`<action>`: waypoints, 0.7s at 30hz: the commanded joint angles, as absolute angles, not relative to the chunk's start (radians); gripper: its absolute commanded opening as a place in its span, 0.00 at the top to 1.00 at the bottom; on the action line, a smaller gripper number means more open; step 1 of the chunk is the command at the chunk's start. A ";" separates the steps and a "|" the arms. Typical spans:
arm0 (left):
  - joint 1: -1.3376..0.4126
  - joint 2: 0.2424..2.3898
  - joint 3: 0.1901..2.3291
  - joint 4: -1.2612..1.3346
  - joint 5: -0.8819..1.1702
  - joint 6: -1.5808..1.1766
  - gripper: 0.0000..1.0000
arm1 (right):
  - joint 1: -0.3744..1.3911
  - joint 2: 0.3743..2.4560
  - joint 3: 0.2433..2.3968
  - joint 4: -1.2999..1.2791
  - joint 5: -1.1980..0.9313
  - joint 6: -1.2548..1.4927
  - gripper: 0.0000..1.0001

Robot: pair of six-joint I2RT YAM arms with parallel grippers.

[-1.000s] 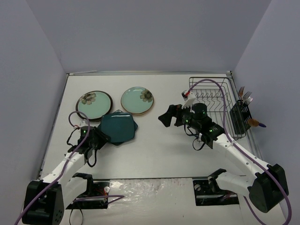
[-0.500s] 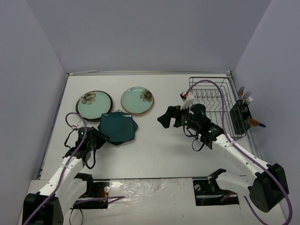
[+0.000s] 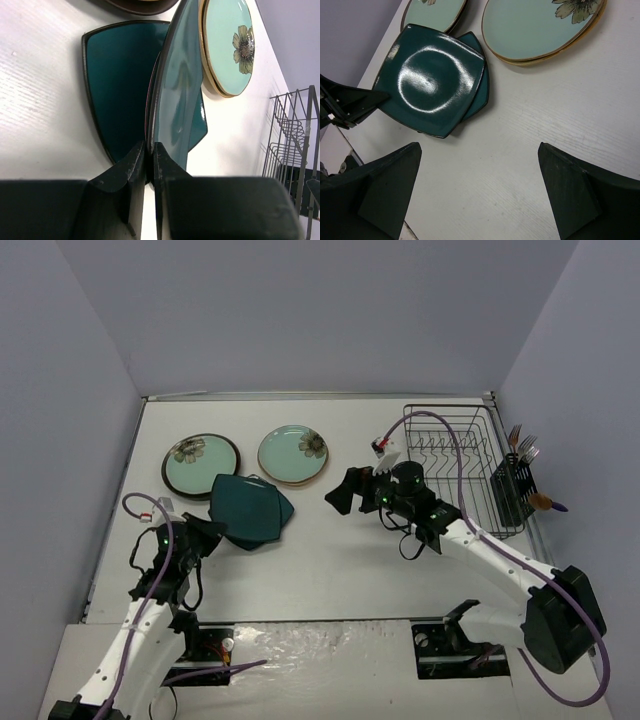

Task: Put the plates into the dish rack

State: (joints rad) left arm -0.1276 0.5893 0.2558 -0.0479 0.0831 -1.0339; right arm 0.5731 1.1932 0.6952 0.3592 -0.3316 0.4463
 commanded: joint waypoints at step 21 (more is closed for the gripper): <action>-0.123 0.386 0.304 0.283 0.145 -1.295 1.00 | 0.604 1.589 0.879 0.801 -0.597 0.683 0.00</action>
State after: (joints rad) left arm -0.1276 0.4285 0.2232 -0.0063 0.1048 -1.1841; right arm 0.5972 1.5606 0.8031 0.6431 -0.5242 0.6454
